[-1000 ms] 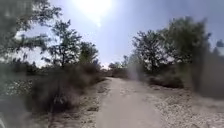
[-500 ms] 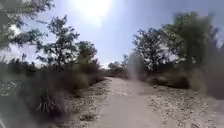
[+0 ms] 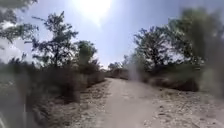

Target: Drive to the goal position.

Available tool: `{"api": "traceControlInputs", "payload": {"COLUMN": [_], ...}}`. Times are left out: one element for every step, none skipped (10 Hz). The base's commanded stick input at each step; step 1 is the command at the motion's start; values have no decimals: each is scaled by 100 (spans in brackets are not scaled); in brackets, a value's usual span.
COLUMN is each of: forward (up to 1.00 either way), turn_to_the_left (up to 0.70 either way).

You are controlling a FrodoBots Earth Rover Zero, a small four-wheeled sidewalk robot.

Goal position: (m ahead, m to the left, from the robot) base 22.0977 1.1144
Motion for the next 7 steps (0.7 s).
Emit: {"api": "traceControlInputs", "payload": {"forward": [69,69,69,69,69,69,69], "turn_to_the_left": [1,1,1,1,1,1,1]}}
